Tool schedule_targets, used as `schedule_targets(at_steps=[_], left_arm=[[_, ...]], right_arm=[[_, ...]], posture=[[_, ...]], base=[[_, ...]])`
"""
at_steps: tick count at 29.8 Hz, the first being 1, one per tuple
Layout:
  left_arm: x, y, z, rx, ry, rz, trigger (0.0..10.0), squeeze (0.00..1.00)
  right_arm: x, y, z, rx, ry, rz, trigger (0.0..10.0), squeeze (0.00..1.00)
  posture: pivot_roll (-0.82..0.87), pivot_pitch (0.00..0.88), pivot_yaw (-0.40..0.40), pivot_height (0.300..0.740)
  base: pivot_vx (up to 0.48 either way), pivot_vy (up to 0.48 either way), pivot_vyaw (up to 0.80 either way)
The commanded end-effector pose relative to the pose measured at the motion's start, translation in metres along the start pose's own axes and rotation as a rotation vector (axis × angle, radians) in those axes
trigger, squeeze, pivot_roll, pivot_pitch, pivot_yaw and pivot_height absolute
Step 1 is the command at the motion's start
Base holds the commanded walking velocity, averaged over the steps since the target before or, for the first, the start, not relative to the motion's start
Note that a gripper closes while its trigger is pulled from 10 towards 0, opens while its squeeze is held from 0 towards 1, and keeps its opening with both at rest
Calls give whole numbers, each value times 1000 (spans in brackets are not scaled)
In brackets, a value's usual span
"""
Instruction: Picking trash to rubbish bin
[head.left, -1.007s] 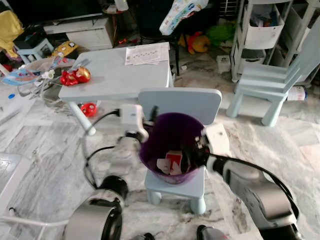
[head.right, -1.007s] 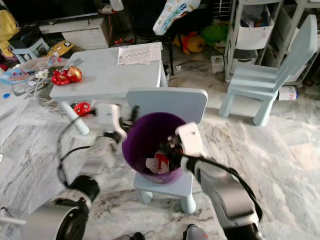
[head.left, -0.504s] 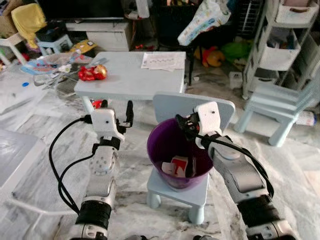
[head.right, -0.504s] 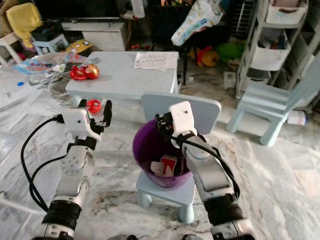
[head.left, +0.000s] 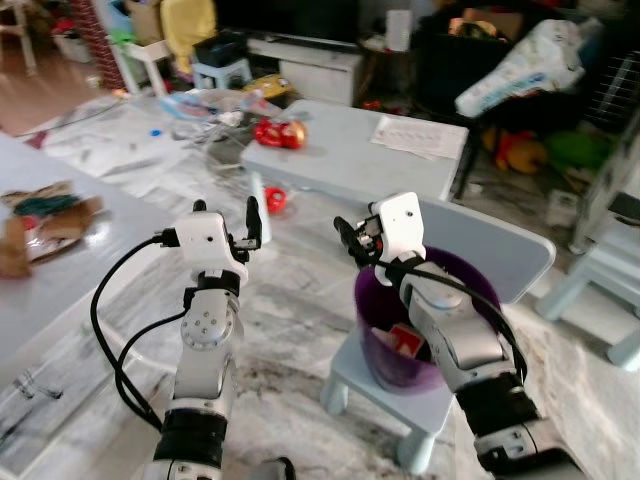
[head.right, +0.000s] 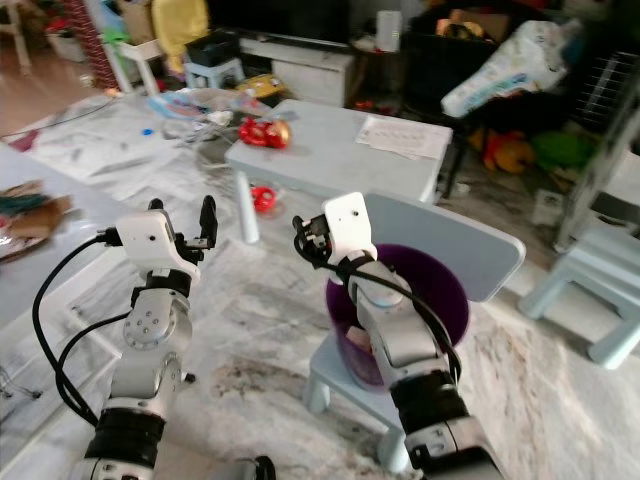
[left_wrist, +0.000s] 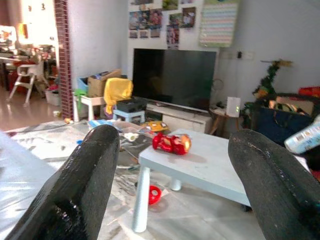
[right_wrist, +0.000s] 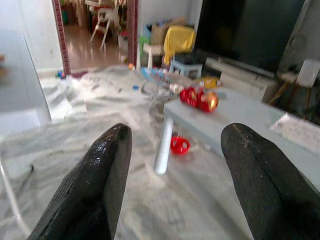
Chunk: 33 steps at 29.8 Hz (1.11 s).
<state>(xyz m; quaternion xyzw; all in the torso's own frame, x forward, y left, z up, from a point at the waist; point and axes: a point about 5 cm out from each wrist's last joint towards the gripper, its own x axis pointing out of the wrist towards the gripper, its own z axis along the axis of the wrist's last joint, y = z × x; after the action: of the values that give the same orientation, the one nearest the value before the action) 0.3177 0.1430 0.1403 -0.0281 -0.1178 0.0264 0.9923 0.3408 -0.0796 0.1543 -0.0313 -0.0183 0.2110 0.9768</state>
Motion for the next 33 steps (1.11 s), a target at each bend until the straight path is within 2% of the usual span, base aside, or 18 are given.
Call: schedule_targets(at_steps=[1, 6, 8, 11, 21, 25, 33], left_arm=[[1, 0, 3, -11, -1, 7, 10000, 0], [5, -5, 4, -18, 19, -3, 10000, 0], [7, -7, 1, -39, 54, -1, 10000, 0], [7, -10, 7, -10, 9, -39, 10000, 0], [6, -9, 5, 0, 40, -44, 10000, 0], [6, -11, 7, -7, 34, -40, 10000, 0], [5, -11, 7, -7, 34, -36, 10000, 0]], right_arm=[[3, -2, 6, -6, -18, -7, 10000, 0], [1, -7, 5, 6, -33, -36, 10000, 0], [1, -8, 5, 35, -38, -47, 10000, 0], [1, -10, 7, 43, -56, -55, 10000, 0], [2, -14, 5, 67, -57, -94, 10000, 0], [2, -14, 6, 47, -61, -88, 10000, 0], [3, -14, 8, 52, -72, -92, 10000, 0]], posture=[[-64, 4, 16, 740], [-77, 5, 30, 740], [-81, 5, 39, 740], [-78, 5, 50, 740], [-75, 8, 56, 740], [-71, 10, 51, 740], [-67, 15, 45, 740]], base=[[0, 0, 800], [0, 0, 800], [0, 480, 0], [0, 480, 0], [0, 0, 0], [0, 0, 0], [0, 0, 800]])
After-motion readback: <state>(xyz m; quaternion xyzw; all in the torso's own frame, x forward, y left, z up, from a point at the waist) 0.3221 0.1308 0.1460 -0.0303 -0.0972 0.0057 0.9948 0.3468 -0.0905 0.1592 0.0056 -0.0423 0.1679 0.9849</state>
